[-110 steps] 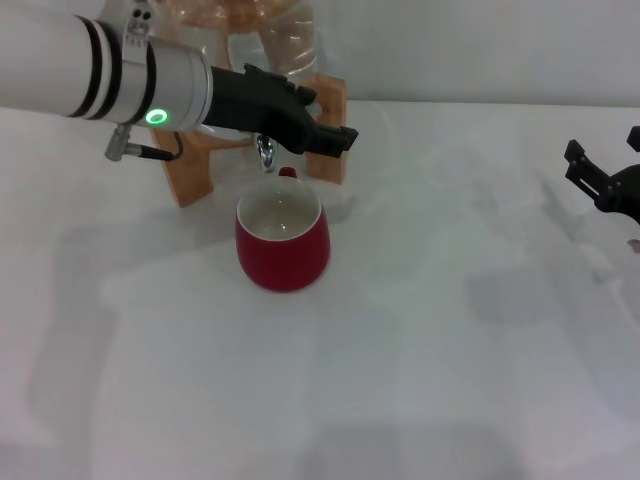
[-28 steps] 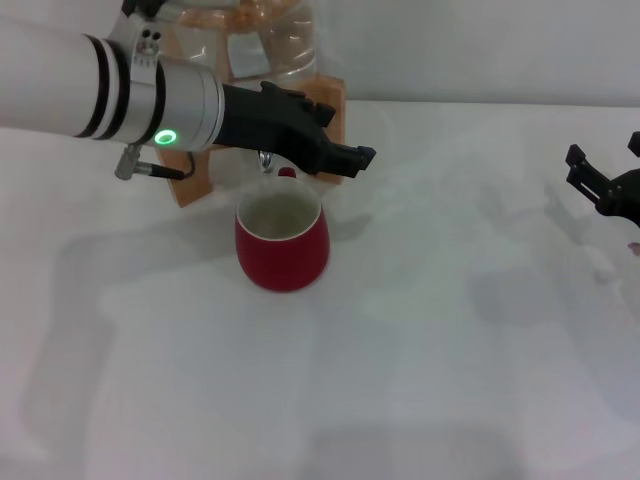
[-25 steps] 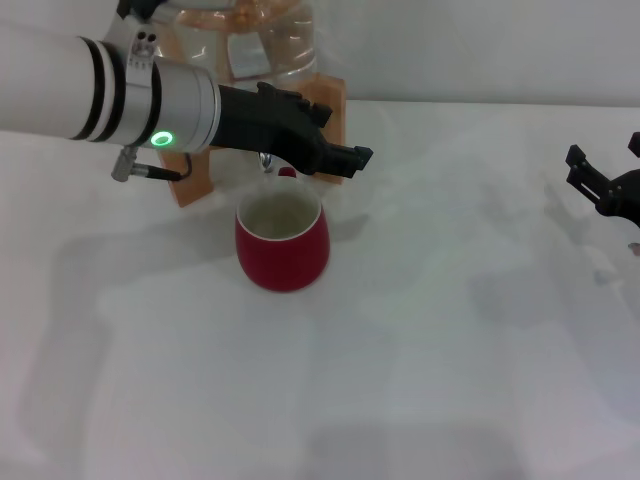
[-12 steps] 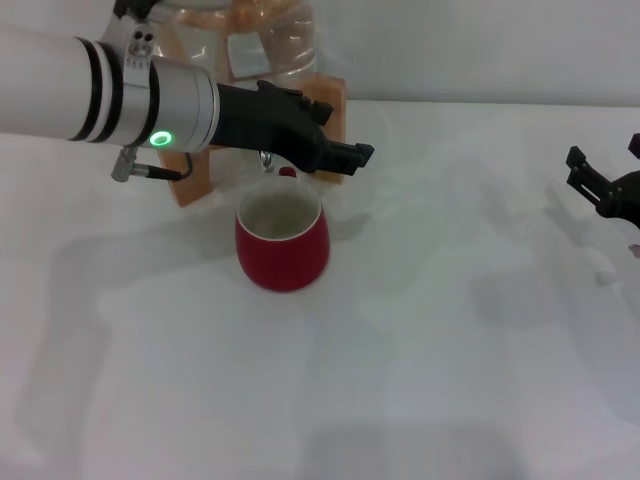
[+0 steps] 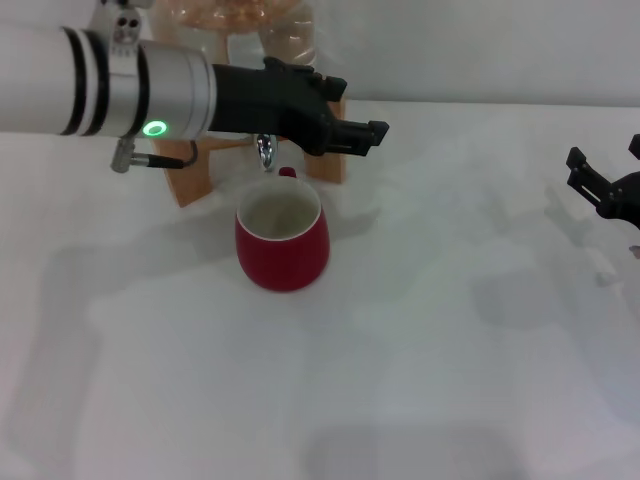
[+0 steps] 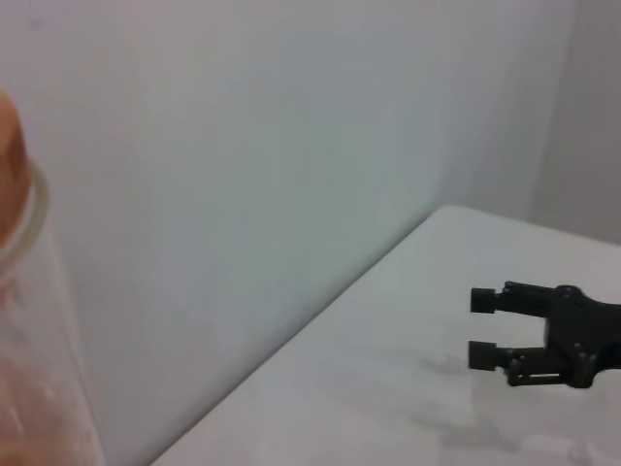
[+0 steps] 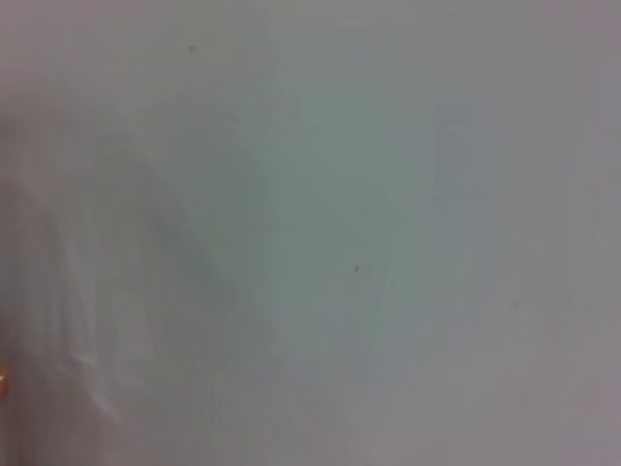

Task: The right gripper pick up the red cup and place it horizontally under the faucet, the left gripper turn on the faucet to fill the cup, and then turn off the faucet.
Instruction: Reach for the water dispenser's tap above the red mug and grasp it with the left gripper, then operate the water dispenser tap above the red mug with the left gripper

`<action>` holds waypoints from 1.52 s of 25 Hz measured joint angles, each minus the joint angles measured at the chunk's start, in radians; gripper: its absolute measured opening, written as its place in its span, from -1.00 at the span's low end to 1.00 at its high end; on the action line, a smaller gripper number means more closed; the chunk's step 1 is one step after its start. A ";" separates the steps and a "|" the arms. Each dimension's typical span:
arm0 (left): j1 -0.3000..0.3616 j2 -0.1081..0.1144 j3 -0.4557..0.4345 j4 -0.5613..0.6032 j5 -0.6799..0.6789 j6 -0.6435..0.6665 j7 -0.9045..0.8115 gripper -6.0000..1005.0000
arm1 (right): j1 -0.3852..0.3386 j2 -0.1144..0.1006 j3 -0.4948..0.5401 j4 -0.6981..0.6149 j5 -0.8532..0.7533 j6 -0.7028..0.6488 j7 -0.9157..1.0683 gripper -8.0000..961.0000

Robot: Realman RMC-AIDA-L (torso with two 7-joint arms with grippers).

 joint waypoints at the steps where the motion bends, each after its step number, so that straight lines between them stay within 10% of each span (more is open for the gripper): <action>1: 0.000 0.000 0.000 0.000 0.000 0.000 0.000 0.51 | 0.000 0.000 0.000 0.000 0.000 0.000 0.000 0.82; 16: 0.099 0.001 0.035 0.034 -0.036 -0.026 0.001 0.51 | 0.000 0.000 -0.005 0.007 -0.006 0.000 0.000 0.82; 38: 0.038 0.001 0.037 -0.085 -0.030 0.045 0.038 0.51 | -0.001 0.000 -0.007 0.014 -0.007 -0.002 0.000 0.82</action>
